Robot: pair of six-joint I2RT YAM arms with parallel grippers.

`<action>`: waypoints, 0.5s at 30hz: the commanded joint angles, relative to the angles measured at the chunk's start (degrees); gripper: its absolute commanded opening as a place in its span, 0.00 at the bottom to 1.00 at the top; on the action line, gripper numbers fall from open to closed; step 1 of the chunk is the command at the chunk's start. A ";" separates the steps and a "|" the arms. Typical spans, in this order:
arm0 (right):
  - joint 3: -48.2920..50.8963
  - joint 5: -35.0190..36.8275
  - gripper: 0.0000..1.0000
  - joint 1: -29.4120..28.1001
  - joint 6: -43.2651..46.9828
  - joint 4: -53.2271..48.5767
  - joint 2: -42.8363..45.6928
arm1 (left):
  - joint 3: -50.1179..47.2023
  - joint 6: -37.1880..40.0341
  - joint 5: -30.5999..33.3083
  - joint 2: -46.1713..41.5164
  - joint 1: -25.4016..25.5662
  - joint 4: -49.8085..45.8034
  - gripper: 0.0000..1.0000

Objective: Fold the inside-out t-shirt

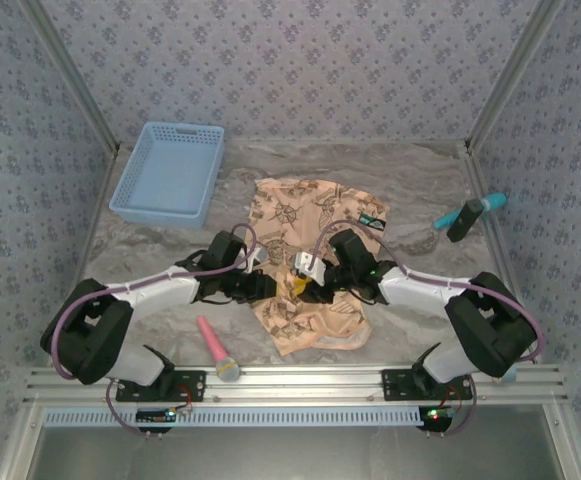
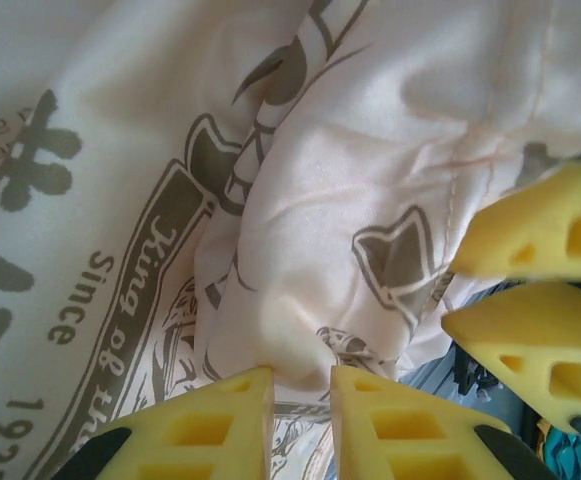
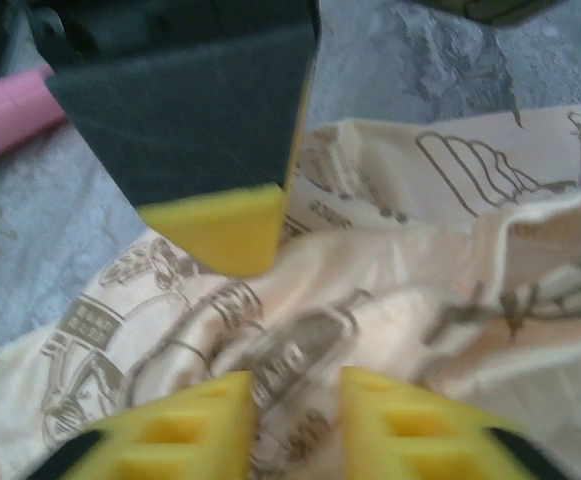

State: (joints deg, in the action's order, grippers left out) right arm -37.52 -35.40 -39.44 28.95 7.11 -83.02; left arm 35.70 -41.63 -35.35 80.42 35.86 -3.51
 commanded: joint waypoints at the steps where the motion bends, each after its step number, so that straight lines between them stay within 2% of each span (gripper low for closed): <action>1: -2.74 -6.26 0.15 -0.67 7.42 -5.17 0.70 | -0.87 -0.29 0.49 -2.35 -0.94 1.22 0.24; 3: -3.25 -6.93 0.05 -0.97 9.34 -6.11 0.43 | -1.18 -0.59 0.47 -3.05 -1.51 1.31 0.25; 6: -3.54 -6.31 0.03 -1.02 9.89 -6.34 0.77 | -1.86 -0.79 0.50 -5.15 -2.84 1.01 0.28; 7: -3.31 -3.96 0.05 -1.03 8.88 -5.60 1.44 | -2.01 -0.79 0.65 -5.99 -3.57 0.53 0.29; 9: -1.65 1.73 0.35 -0.69 6.29 -2.51 3.58 | -2.34 -0.55 1.19 -8.15 -4.65 -0.78 0.30; 15: -1.92 7.40 0.48 1.18 3.83 -1.00 2.10 | -2.57 0.05 1.95 -10.63 -6.47 -2.73 0.35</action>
State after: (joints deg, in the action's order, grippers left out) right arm -39.05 -32.08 -38.68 34.33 5.19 -80.05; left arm 33.54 -42.02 -34.04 70.94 30.00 -4.58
